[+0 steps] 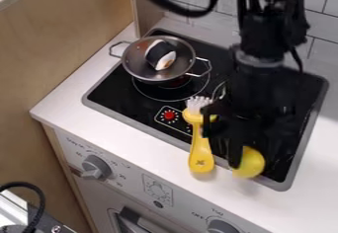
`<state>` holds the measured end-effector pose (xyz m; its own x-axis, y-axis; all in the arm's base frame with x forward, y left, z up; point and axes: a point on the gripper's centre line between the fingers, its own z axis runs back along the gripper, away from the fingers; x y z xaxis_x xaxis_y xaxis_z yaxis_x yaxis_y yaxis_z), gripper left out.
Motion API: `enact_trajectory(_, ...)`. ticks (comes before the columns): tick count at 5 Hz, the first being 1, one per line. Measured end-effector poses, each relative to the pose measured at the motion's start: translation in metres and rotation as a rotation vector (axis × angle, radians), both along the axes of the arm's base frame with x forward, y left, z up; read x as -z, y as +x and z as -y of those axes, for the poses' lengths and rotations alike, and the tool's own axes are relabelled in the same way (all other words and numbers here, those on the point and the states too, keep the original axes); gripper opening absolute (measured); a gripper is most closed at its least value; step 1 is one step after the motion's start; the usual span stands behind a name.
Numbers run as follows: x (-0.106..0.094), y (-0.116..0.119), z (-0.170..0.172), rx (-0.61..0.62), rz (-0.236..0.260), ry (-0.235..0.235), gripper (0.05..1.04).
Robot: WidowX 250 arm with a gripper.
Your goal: Move the yellow object to bottom right of the burner
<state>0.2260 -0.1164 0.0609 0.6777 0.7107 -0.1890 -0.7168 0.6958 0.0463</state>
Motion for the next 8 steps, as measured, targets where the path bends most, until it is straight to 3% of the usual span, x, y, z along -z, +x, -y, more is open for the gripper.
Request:
enact_trajectory(2, 0.01, -0.005, 0.018, -0.046, 0.031, 0.018, 0.486)
enact_trajectory(6, 0.019, -0.003, 0.02, -0.07, 0.009, 0.04, 0.487)
enact_trajectory(8, 0.018, -0.004, 0.014, -0.053, -0.005, 0.062, 0.58)
